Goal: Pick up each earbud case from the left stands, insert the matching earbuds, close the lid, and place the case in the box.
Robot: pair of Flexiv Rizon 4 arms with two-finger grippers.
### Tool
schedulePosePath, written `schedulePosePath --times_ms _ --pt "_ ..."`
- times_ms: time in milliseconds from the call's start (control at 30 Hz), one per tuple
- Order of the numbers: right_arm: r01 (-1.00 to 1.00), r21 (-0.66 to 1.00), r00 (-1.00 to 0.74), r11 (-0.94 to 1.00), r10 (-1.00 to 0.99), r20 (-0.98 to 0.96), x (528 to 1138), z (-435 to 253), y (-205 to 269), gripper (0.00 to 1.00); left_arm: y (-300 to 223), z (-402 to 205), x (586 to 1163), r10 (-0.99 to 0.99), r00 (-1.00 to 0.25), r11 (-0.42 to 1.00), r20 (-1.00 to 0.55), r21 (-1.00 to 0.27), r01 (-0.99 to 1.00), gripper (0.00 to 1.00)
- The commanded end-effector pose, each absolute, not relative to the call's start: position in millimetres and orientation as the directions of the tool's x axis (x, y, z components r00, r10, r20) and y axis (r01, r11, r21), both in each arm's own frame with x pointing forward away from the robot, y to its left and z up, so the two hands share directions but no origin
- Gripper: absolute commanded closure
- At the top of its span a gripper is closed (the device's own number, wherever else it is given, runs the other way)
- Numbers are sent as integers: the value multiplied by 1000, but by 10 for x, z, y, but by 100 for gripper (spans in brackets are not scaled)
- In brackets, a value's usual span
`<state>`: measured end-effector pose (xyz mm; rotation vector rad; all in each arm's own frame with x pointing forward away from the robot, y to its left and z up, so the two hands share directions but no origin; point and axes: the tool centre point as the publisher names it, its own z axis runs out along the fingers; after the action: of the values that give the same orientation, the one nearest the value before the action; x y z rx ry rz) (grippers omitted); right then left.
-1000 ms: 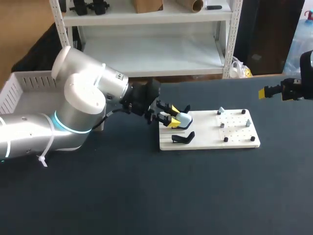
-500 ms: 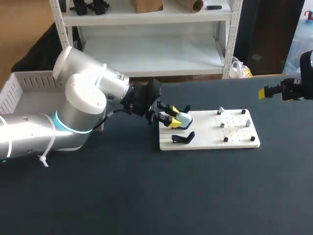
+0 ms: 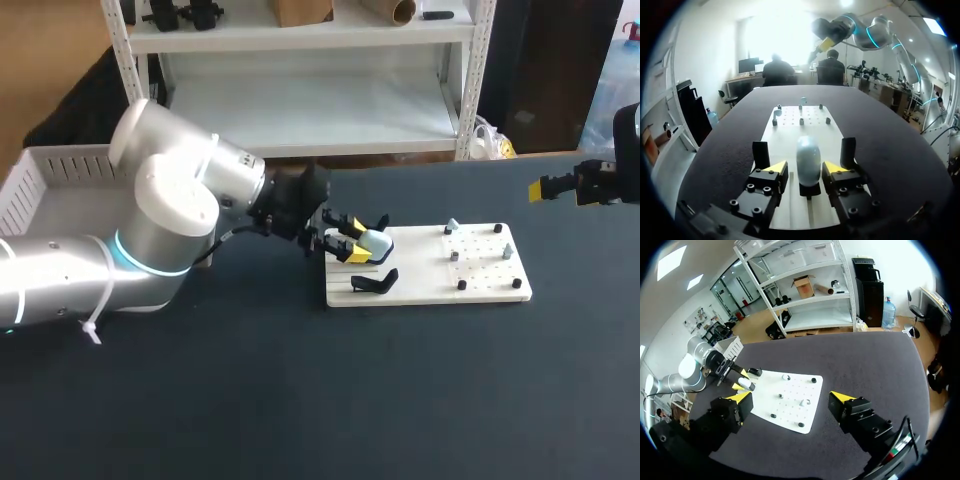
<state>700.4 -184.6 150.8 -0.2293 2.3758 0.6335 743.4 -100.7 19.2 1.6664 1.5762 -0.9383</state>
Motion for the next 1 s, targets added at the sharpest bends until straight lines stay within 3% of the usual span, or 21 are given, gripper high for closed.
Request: schedulePosePath --times_ms 33,267,467,1000 --pt "-321 383 -767 866 0 -642 7004 1504 -1850 0 -1013 169 7426 525 21 -57 -851 -10 998 58" --pt "-321 383 -767 866 0 -642 7004 1504 -1850 0 -1020 152 7422 520 18 -52 -854 -11 999 65" --pt "-321 383 -767 866 0 -642 7004 1504 -1850 0 -978 223 7386 504 24 -49 -863 -1 999 100" --pt "-321 383 -767 866 0 -642 7004 1504 -1850 0 -837 1069 7085 311 65 6 -948 71 997 100"
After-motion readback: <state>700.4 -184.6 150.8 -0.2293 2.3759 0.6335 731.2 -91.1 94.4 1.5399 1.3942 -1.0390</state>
